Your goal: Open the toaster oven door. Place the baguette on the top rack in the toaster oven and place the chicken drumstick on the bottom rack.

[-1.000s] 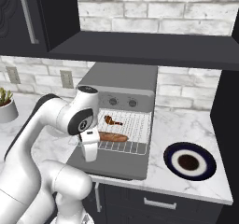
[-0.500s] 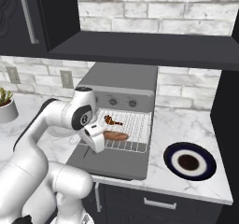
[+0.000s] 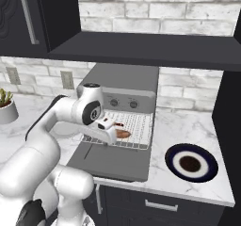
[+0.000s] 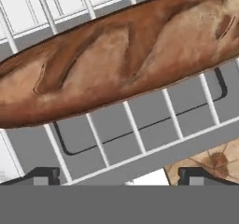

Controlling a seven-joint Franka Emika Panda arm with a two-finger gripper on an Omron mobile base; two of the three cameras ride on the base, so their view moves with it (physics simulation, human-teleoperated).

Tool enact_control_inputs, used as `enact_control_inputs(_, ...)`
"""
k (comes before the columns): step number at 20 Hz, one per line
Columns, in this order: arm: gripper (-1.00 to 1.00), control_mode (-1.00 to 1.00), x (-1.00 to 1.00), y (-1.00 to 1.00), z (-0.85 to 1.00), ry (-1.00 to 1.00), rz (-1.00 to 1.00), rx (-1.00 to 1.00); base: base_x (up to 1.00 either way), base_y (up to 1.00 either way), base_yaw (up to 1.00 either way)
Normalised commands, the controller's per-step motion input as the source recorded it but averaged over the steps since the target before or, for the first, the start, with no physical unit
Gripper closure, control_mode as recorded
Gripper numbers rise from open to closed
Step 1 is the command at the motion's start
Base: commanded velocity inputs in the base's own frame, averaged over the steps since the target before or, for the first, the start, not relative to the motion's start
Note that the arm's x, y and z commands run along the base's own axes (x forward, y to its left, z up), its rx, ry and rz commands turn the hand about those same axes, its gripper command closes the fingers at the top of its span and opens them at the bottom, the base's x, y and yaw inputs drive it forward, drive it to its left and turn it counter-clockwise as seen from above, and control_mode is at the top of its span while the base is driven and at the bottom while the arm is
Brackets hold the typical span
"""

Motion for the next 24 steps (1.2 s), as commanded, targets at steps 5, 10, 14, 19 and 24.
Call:
enact_control_inputs(5, -1.00, -1.00, -0.92, -0.22, -0.01, -0.16, 0.30, 0.10, 0.00, 0.00, 0.00)
enact_control_inputs(10, -1.00, -1.00, -0.48, -0.05, -0.14, -0.06, 0.25, 0.04, 0.00, 0.00, 0.00)
enact_control_inputs(14, -1.00, -1.00, 0.61, 0.00, -0.23, 0.00, 0.14, 0.00, 0.00, 0.00, 0.00)
enact_control_inputs(19, -1.00, -1.00, 0.80, 0.00, -0.07, 0.00, 0.08, 0.00, 0.00, 0.00, 0.00)
enact_control_inputs(24, -1.00, -1.00, 0.99, 0.17, 0.00, 0.00, 0.00, 0.00, 0.00, 0.00, 0.00)
